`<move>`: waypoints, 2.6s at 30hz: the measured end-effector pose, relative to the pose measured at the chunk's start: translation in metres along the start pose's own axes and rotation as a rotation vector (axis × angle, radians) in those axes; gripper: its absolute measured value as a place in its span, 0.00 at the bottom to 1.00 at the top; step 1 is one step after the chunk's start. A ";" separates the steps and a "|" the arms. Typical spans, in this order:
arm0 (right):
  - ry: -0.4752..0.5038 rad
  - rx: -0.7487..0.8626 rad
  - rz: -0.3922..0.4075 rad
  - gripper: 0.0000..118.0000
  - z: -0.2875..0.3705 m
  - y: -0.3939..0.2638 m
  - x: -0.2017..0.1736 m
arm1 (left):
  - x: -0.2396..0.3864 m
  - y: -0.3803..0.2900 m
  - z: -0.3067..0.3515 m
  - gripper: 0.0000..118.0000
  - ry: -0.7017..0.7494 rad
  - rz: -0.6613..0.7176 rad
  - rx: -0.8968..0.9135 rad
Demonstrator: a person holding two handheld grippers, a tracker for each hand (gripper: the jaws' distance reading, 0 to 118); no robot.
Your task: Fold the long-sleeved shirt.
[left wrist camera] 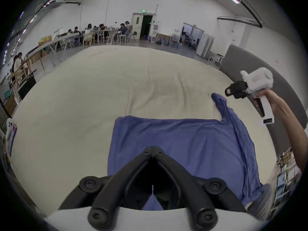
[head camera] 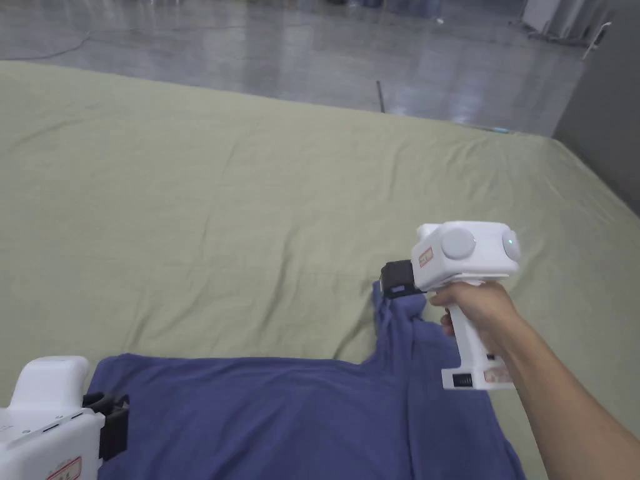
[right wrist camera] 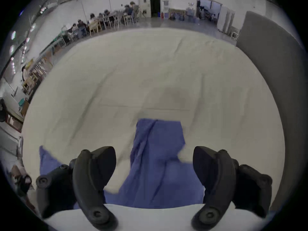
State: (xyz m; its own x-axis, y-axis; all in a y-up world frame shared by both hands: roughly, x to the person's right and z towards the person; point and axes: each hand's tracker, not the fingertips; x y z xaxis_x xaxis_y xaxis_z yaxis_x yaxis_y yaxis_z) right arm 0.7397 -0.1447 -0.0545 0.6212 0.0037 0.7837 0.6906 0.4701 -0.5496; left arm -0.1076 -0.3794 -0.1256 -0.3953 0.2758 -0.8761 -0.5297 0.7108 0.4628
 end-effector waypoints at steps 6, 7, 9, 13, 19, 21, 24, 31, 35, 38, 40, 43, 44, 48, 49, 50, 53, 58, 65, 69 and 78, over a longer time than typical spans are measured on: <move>-0.048 -0.088 -0.034 0.47 -0.044 0.009 -0.018 | -0.046 -0.049 0.004 0.00 0.109 -0.050 -0.069; -0.057 -0.095 -0.035 0.32 -0.048 0.007 -0.020 | -0.047 -0.048 0.004 0.00 0.110 -0.049 -0.069; 0.000 -0.094 -0.078 0.14 -0.057 0.012 -0.011 | -0.045 -0.047 0.003 0.00 0.107 -0.049 -0.070; -0.025 0.014 -0.080 0.13 -0.011 0.001 -0.013 | -0.040 -0.038 -0.001 0.00 0.105 -0.051 -0.075; 0.017 0.280 -0.082 0.13 0.119 -0.064 -0.011 | -0.029 -0.014 -0.003 0.00 0.082 -0.039 -0.093; 0.050 0.318 -0.058 0.13 0.156 -0.097 -0.013 | -0.026 0.004 -0.006 0.00 0.069 -0.046 -0.078; 0.031 0.355 -0.001 0.13 0.192 -0.154 -0.018 | -0.013 0.015 -0.009 0.00 0.032 -0.046 -0.077; 0.035 0.217 -0.053 0.13 0.170 -0.286 -0.033 | -0.007 0.039 -0.015 0.00 -0.006 -0.060 -0.057; 0.048 0.088 -0.120 0.13 0.130 -0.328 -0.039 | -0.008 0.049 -0.015 0.00 -0.009 -0.074 -0.047; 0.051 0.157 -0.170 0.35 0.127 -0.342 -0.038 | -0.007 0.050 -0.017 0.00 -0.012 -0.079 -0.048; 0.044 0.147 -0.155 0.84 0.138 -0.337 -0.035 | -0.007 0.049 -0.018 0.00 -0.009 -0.083 -0.047; 0.060 0.205 -0.152 0.88 0.175 -0.335 -0.033 | -0.010 0.054 -0.020 0.00 -0.003 -0.085 -0.047; 0.039 0.246 -0.142 0.88 0.189 -0.335 -0.032 | -0.009 0.058 -0.021 0.00 -0.004 -0.084 -0.043; -0.038 0.305 -0.109 0.77 0.230 -0.346 -0.023 | -0.008 0.080 -0.031 0.00 -0.010 -0.087 -0.028; -0.049 0.295 -0.106 0.55 0.236 -0.351 -0.022 | -0.012 0.087 -0.035 0.00 -0.005 -0.096 -0.022; -0.051 0.289 -0.108 0.12 0.237 -0.356 -0.019 | -0.015 0.093 -0.041 0.00 -0.002 -0.100 -0.019; -0.022 0.254 -0.130 0.02 0.234 -0.369 -0.010 | -0.011 0.096 -0.056 0.00 -0.016 -0.081 -0.021; -0.042 0.267 -0.147 0.02 0.235 -0.372 -0.008 | -0.016 0.080 -0.066 0.00 -0.012 -0.093 -0.055; -0.045 0.291 -0.136 0.02 0.229 -0.339 -0.007 | 0.001 0.064 -0.021 0.00 0.000 -0.080 -0.028; -0.042 0.276 -0.127 0.02 0.214 -0.326 -0.011 | -0.026 -0.018 0.035 0.96 0.107 -0.022 -0.063; -0.023 0.207 -0.125 0.02 0.193 -0.331 -0.014 | -0.084 -0.291 0.107 0.94 0.263 0.029 -0.350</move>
State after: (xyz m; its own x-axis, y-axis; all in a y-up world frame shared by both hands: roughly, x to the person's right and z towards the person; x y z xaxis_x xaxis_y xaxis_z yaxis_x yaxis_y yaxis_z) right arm 0.4309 -0.1295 0.1719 0.5255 -0.0464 0.8495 0.6690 0.6394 -0.3789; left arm 0.1599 -0.5407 -0.2014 -0.5679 0.0859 -0.8186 -0.7198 0.4306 0.5445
